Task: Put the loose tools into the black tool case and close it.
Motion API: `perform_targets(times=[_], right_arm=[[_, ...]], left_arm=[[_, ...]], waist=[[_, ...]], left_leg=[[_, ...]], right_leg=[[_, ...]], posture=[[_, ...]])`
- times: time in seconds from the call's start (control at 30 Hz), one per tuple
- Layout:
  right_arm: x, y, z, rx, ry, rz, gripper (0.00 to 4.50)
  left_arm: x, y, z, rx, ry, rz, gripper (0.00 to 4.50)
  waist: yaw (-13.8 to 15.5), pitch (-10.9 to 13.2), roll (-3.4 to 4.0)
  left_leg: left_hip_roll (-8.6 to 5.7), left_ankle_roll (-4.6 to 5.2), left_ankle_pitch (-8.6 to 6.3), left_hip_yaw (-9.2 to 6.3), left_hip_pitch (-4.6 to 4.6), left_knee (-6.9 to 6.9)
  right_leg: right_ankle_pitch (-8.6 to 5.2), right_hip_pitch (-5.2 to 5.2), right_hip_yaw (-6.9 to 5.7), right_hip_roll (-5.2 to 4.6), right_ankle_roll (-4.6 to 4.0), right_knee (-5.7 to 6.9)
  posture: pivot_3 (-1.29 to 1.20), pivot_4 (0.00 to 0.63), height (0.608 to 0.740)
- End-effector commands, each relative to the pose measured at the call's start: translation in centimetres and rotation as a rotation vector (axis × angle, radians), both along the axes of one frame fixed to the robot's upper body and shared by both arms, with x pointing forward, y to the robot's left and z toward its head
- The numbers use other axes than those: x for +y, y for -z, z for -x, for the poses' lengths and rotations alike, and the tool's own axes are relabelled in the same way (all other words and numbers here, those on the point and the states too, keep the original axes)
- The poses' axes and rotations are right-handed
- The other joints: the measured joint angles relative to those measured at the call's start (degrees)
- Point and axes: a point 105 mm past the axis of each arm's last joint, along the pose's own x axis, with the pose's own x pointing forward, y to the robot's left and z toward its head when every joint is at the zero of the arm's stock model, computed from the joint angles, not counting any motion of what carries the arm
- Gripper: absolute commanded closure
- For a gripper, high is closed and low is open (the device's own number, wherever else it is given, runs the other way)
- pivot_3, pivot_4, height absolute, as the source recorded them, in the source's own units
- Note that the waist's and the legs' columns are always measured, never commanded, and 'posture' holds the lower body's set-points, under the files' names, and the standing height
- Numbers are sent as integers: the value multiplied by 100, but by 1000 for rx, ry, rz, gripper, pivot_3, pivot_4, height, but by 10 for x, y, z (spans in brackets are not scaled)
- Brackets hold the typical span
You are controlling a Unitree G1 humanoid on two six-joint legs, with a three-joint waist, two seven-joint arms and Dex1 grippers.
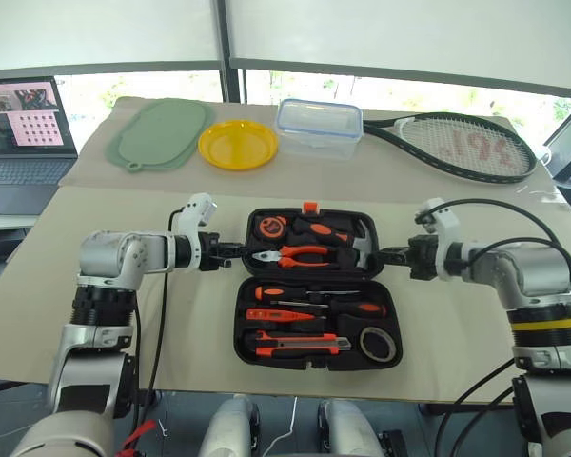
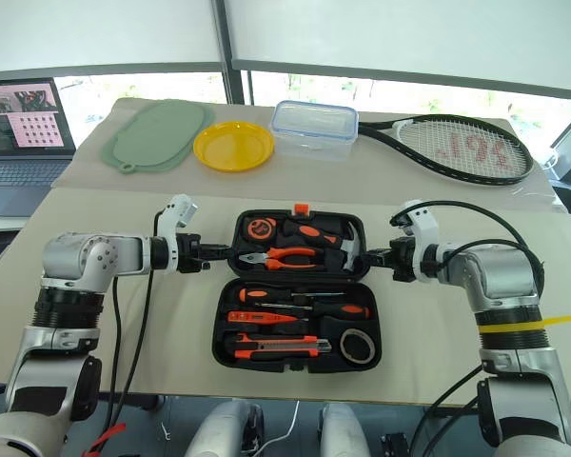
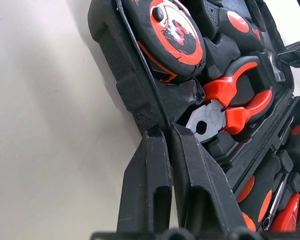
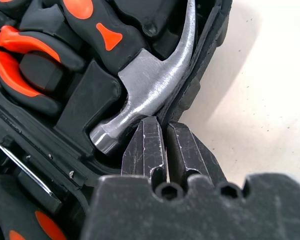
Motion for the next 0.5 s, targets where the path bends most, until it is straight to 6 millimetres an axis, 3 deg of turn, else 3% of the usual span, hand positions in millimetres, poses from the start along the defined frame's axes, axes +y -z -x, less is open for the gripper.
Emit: perform_targets(times=[0.03, 0.17, 0.3, 0.5], right_arm=[[18, -32, -1, -110, -56, -74, 4452], [26, -55, -4, -227, -64, -107, 4452], [23, -73, -10, -399, -6, -73, 4452], [20, -53, -3, -540, 5, 102, 4452]], left_arm=[[-11, -23, 4, -90, 68, 58, 4500], [-17, -49, 4, -236, 102, 114, 4500], [-25, -78, 0, -515, 108, 88, 4500], [-34, -58, 9, -749, 103, -38, 4500]], waist=[[-10, 0, 0], [-31, 3, 2], [-27, 16, 4], [28, 17, 7]], left_leg=[[0, 0, 0, 0, -1, 0], [0, -2, 1, 1, -11, -1], [1, -6, 4, -1, -38, -1], [-5, -22, 13, 4, -43, -30]], right_leg=[[0, -2, 0, 1, 0, 0], [0, -14, 1, 2, -1, 3], [1, -36, 0, -1, 0, 1], [6, -34, -2, -6, 7, -5]], posture=[[0, 150, 738], [0, 150, 738], [0, 150, 738], [0, 150, 738]])
